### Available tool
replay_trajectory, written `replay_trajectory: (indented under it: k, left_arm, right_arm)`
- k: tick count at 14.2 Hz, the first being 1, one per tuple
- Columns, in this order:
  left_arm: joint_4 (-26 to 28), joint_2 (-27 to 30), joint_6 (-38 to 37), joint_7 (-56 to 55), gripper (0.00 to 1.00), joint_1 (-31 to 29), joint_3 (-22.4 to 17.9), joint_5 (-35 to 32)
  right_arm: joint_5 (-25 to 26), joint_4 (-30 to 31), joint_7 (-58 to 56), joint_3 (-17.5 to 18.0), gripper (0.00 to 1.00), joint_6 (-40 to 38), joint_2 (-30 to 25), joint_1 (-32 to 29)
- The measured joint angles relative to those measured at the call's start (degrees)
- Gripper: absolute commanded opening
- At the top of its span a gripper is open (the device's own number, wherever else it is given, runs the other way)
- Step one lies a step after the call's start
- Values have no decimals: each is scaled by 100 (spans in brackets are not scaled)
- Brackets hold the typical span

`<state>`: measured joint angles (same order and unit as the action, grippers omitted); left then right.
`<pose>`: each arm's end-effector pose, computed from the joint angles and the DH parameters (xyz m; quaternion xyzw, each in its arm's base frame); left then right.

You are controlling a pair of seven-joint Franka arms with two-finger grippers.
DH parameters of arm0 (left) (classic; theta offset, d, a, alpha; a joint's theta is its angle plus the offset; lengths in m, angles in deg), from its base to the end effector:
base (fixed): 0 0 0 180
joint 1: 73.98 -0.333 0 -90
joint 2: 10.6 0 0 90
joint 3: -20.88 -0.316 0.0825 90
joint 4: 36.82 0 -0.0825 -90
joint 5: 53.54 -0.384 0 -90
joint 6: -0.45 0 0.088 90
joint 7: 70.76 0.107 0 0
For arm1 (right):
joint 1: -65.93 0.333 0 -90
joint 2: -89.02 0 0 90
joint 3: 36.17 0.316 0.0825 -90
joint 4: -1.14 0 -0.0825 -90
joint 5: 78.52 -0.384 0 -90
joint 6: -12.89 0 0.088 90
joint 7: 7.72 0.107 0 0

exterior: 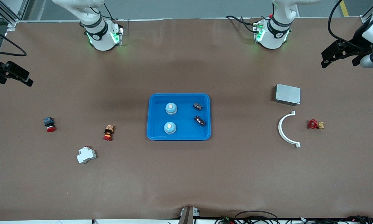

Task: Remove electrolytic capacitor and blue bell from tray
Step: 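Reach the left and right grippers down into the blue tray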

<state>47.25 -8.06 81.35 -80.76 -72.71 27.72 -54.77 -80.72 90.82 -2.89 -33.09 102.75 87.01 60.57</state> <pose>0.5179 -0.0730 0.6824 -0.9997 -0.0182 0.0035 0.0140 0.5435 -0.0169 0.6462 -0.9978 0.0616 -0.0187 0.0187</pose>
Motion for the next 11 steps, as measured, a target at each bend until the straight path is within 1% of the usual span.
replay_trajectory:
  k: [7,9,11]
  left_arm:
    - [20,-73,1,0,100,9,1,13]
    - [48,-314,19,-35,100,37,21,148]
    - [97,-692,260,-237,100,143,111,348]
  right_arm:
    - [26,4,-269,-6,100,-120,0,0]
    - [29,7,-292,-12,100,-127,0,-1]
    - [29,12,-277,-12,100,-130,0,-1]
